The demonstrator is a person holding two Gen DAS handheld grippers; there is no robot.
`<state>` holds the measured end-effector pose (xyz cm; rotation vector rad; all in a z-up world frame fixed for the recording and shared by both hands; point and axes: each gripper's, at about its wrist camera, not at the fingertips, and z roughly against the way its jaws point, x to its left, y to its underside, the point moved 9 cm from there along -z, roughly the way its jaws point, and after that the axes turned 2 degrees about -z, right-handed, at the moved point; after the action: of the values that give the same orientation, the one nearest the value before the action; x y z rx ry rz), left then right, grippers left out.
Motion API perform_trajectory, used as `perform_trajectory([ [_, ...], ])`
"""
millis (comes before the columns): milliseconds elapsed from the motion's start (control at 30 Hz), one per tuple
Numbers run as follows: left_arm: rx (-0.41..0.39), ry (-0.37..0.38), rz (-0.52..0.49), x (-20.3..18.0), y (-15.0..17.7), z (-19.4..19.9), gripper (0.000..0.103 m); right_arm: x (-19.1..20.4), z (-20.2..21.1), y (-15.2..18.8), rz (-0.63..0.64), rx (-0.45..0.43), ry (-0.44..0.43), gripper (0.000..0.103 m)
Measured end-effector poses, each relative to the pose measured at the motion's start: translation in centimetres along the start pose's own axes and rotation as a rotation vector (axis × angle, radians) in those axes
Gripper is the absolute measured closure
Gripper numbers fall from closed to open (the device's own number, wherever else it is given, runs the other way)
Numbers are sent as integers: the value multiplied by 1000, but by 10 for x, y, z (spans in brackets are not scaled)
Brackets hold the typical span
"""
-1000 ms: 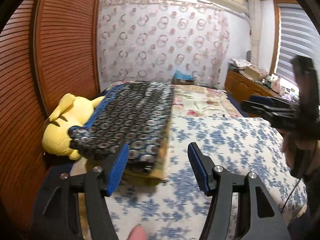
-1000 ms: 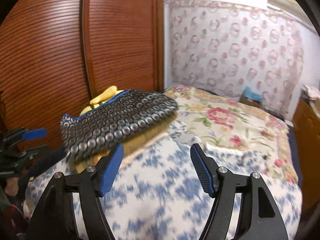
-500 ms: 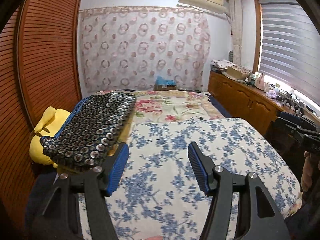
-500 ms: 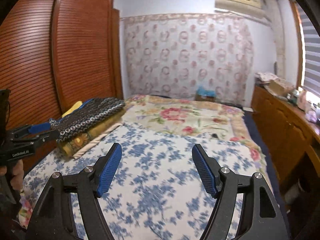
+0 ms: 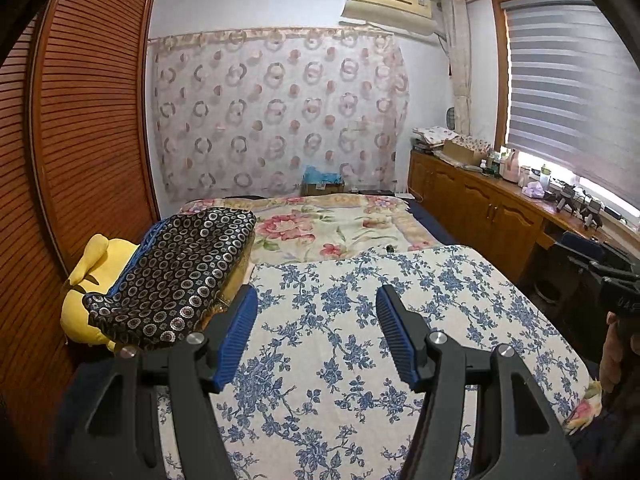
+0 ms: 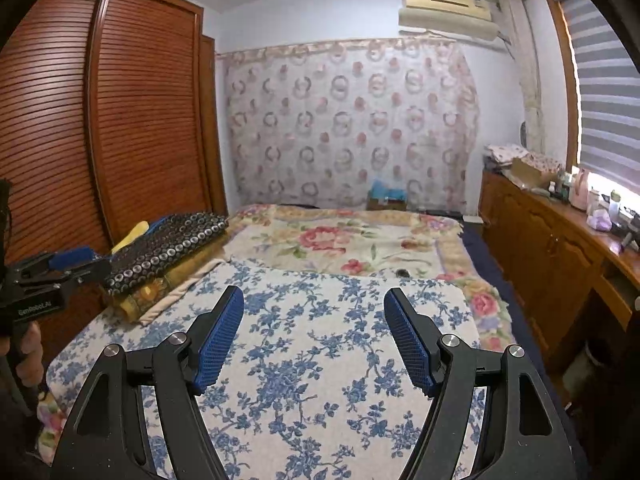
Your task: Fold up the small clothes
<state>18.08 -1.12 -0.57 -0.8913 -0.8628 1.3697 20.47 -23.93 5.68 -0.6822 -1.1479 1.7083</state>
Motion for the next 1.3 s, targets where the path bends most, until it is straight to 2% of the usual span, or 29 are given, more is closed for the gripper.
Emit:
perform_trajectory([
  [1300, -14, 10, -7, -7, -1, 8, 42, -6, 8, 4, -10, -7, 14, 28],
])
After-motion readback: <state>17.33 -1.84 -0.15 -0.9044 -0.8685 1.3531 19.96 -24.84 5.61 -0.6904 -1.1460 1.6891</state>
